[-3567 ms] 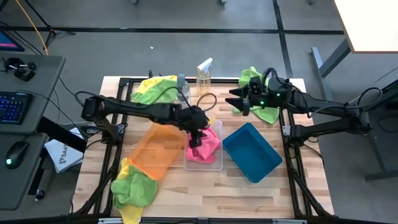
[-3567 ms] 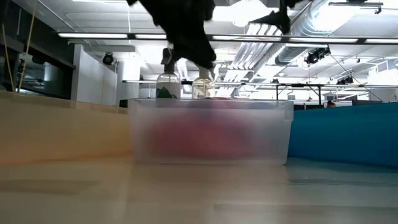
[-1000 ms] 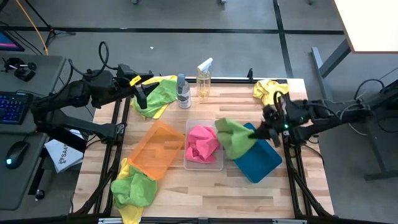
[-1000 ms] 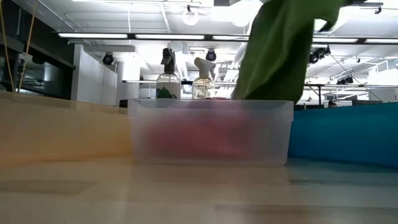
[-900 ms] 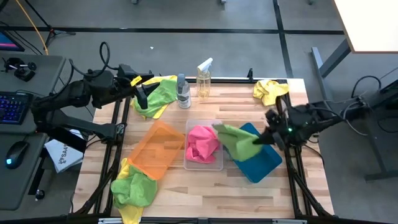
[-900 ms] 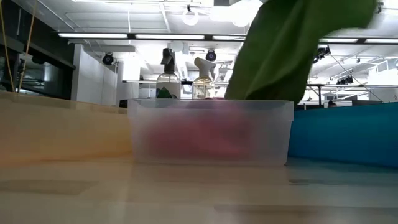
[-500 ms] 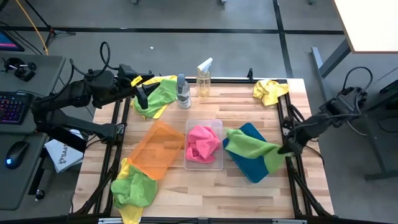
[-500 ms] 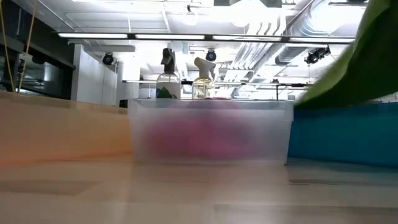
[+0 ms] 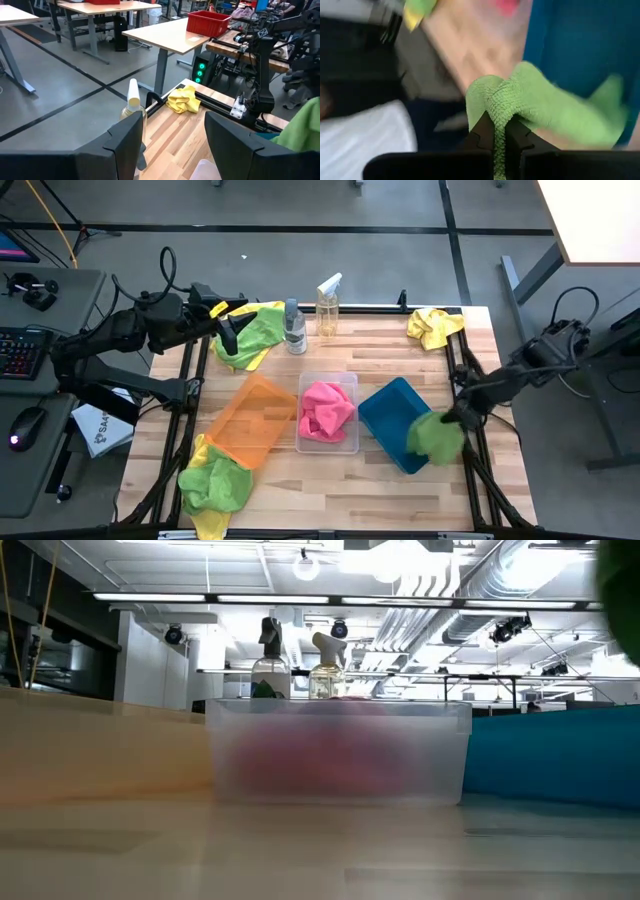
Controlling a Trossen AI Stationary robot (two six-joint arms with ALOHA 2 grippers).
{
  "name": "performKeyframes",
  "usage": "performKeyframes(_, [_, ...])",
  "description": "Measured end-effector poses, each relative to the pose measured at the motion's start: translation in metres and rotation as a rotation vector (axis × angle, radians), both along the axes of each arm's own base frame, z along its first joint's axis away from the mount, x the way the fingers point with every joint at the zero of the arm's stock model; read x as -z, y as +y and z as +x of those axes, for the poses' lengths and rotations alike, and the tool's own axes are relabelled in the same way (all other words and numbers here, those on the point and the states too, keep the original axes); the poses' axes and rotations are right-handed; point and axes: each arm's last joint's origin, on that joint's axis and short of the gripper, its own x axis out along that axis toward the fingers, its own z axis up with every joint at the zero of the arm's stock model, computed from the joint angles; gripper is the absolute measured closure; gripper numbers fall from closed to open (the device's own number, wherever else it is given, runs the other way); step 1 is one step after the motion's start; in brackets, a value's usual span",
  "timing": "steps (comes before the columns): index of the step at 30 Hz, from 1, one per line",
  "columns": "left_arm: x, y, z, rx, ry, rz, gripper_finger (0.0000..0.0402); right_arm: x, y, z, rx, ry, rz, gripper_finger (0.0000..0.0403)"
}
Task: Sort microfiber towel by color & place in baskets
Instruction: Put the top right green microfiber towel into the blue bin, then put the top green microfiber towel into the blue bin
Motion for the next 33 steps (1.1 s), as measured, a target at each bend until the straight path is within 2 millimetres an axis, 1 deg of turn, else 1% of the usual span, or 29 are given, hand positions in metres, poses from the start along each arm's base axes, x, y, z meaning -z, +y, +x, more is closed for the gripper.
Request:
performKeyframes(5, [0.000, 0.000, 0.000, 0.000, -0.001, 0.000, 0.0199, 0.015, 0.004, 0.019, 0.126, -0.022, -0.218, 0.0403])
performKeyframes(8, [0.000, 0.000, 0.000, 0.000, -0.001, 0.000, 0.0199, 0.035, 0.006, 0.027, 0.185, 0.031, -0.263, 0.0403])
performKeyframes(12, [0.000, 0.000, 0.000, 0.004, 0.006, 0.014, 0.0199, 0.076, 0.013, 0.036, 0.196, 0.079, -0.210, 0.0403])
performKeyframes(14, [0.000, 0.000, 0.000, 0.004, 0.006, 0.014, 0.0199, 0.098, 0.016, 0.041, 0.211, 0.079, -0.186, 0.0403])
performKeyframes(17, [-0.001, 0.000, 0.000, 0.004, -0.003, 0.015, 0.0199, 0.129, 0.015, 0.047, 0.261, 0.062, -0.153, 0.0403])
performKeyframes(19, [-0.001, 0.000, 0.000, 0.004, -0.007, 0.015, 0.0199, 0.143, 0.013, 0.052, 0.304, 0.029, -0.115, 0.0403])
performKeyframes(22, [-0.001, 0.000, 0.000, 0.004, -0.007, 0.015, 0.0199, 0.157, 0.006, 0.057, 0.350, 0.016, -0.077, 0.0391])
performKeyframes(24, [-0.001, 0.000, 0.000, 0.003, -0.008, 0.014, 0.0199, 0.160, 0.001, 0.058, 0.335, 0.040, -0.074, 0.0365])
performKeyframes(27, [-0.002, 0.000, 0.000, 0.001, -0.016, 0.002, 0.0200, 0.158, -0.007, 0.062, 0.257, 0.051, -0.085, 0.0302])
performKeyframes(33, [-0.001, 0.000, 0.000, 0.002, -0.015, 0.001, 0.0199, 0.135, -0.023, 0.071, 0.115, 0.014, -0.136, 0.0165])
